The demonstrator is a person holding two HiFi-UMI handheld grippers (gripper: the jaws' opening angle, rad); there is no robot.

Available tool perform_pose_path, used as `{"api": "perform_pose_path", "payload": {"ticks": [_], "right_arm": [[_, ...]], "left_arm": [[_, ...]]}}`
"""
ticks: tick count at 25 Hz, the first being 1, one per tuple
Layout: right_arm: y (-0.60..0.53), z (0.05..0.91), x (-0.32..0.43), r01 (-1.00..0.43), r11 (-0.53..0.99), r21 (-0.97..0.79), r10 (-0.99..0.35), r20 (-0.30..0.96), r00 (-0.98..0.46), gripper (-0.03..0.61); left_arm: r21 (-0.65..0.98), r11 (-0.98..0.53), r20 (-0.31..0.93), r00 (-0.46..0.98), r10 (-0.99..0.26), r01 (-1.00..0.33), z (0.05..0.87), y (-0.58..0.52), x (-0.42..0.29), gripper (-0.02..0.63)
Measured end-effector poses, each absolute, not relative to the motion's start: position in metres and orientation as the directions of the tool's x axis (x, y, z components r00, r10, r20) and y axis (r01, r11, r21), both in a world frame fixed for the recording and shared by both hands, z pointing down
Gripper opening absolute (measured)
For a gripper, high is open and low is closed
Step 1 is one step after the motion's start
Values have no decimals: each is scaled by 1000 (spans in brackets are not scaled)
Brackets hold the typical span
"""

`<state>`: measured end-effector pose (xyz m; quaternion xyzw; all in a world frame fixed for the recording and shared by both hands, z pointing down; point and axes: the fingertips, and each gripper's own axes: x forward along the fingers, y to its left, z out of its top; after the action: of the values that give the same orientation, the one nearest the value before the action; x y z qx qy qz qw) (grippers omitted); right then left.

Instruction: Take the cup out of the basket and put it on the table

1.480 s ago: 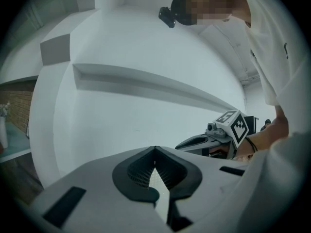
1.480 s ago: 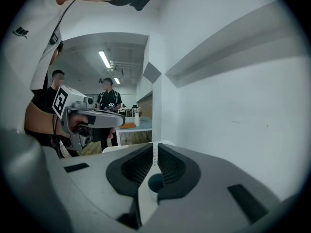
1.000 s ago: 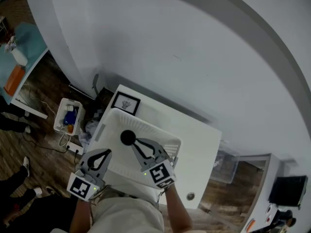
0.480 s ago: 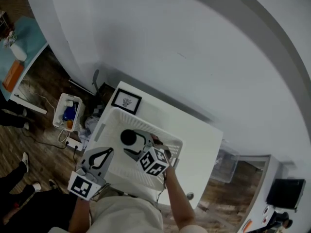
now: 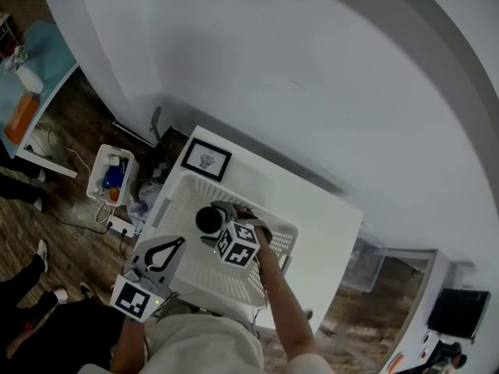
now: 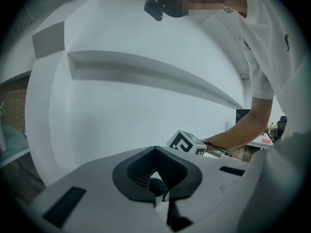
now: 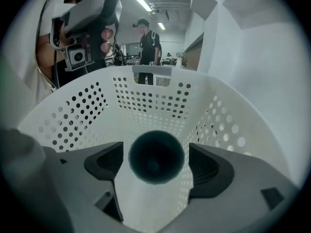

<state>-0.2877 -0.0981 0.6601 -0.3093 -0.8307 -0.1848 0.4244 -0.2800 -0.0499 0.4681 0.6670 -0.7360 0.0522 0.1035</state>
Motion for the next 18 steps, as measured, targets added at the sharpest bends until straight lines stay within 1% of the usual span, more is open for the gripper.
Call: {"api": "perform_pose_path", "payload": {"ticks": [6,9,12,18], "right_arm": [[-98,676,-293,655,754,40,344,827,-445,403],[-98,677,-294,648,760,39,343,824,-451,402],[-98,677,-293,647,761,35,342,827,-447,397],[-98,676,-290,648,761,30,337,835,-435,391]], "left_arm": [[47,95,233,-81,-969,-994,472,-52,-280,2],[27,84,234,-75,-969,-996,472,-52,-279,2],[54,97,237,-82,-968,-994,473,-52,-278,2],[25,75,243,-67,-968,-997,472,-55,-276,2]]}}
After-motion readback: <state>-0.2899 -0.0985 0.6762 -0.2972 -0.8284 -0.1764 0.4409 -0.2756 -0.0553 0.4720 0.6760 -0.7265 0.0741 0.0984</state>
